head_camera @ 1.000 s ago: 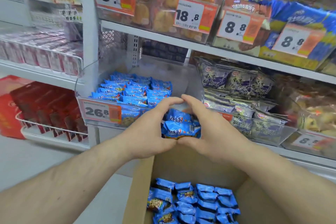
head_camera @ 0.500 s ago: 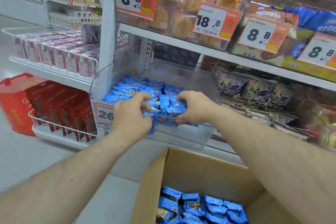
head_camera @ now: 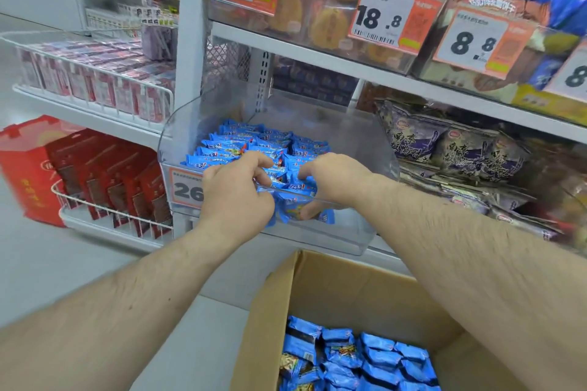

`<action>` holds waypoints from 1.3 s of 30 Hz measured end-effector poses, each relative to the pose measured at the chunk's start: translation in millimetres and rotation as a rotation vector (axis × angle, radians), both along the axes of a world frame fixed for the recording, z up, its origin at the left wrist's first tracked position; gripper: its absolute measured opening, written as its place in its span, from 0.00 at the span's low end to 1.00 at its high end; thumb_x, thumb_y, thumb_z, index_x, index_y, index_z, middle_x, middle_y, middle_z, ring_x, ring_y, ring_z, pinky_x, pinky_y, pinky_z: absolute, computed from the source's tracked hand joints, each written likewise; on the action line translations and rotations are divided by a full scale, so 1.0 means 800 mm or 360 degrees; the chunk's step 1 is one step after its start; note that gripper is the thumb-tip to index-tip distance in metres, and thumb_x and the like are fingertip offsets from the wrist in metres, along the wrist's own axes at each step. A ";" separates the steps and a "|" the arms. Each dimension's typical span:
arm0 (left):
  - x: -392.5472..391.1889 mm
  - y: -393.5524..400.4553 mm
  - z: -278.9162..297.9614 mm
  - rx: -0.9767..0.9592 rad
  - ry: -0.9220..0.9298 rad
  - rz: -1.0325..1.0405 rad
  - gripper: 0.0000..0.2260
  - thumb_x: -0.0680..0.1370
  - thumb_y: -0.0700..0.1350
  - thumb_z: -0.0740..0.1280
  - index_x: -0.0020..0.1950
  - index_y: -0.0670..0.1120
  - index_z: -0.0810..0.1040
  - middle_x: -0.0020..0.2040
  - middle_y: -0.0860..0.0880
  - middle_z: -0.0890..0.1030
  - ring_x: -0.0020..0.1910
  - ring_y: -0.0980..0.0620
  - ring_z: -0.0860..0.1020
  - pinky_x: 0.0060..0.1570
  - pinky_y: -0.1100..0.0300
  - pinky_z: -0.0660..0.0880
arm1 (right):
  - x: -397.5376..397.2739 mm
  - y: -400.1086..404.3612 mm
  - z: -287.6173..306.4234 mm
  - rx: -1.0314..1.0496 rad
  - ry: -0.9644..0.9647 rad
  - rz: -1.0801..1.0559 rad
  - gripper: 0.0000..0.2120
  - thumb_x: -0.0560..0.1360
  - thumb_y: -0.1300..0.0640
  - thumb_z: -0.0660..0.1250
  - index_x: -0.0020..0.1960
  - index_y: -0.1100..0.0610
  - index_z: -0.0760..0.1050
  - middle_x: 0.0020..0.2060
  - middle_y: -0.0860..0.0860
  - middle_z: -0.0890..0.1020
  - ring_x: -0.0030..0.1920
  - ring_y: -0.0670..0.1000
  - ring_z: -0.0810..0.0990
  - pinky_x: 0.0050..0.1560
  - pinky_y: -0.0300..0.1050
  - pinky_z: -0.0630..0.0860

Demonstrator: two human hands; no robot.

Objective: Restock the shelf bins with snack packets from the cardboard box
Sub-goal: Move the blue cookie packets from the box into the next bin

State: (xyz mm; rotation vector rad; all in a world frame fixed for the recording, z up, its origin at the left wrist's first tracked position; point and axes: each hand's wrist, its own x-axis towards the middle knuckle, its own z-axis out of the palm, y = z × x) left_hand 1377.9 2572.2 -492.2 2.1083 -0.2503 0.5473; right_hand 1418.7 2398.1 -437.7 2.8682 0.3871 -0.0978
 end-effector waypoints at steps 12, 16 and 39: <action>-0.004 -0.007 0.004 0.0181 0.0006 0.0002 0.21 0.66 0.35 0.65 0.53 0.56 0.74 0.40 0.60 0.76 0.47 0.52 0.76 0.53 0.65 0.52 | -0.004 -0.014 0.021 0.0412 0.0130 -0.0079 0.28 0.62 0.41 0.79 0.56 0.52 0.75 0.38 0.39 0.70 0.47 0.48 0.72 0.47 0.40 0.68; -0.006 -0.012 0.008 0.0271 -0.0189 -0.0012 0.22 0.62 0.42 0.60 0.55 0.51 0.77 0.44 0.59 0.77 0.50 0.51 0.76 0.53 0.63 0.54 | -0.020 -0.020 0.018 0.0514 -0.0078 -0.0069 0.20 0.68 0.45 0.76 0.54 0.54 0.77 0.41 0.44 0.74 0.46 0.49 0.75 0.45 0.40 0.68; -0.092 -0.126 -0.121 0.1588 0.1058 -0.1499 0.17 0.77 0.43 0.63 0.66 0.52 0.71 0.53 0.58 0.79 0.42 0.60 0.73 0.45 0.62 0.72 | -0.266 -0.135 -0.438 0.0388 0.1064 -0.0582 0.16 0.78 0.53 0.64 0.64 0.56 0.70 0.49 0.55 0.78 0.45 0.56 0.76 0.44 0.52 0.78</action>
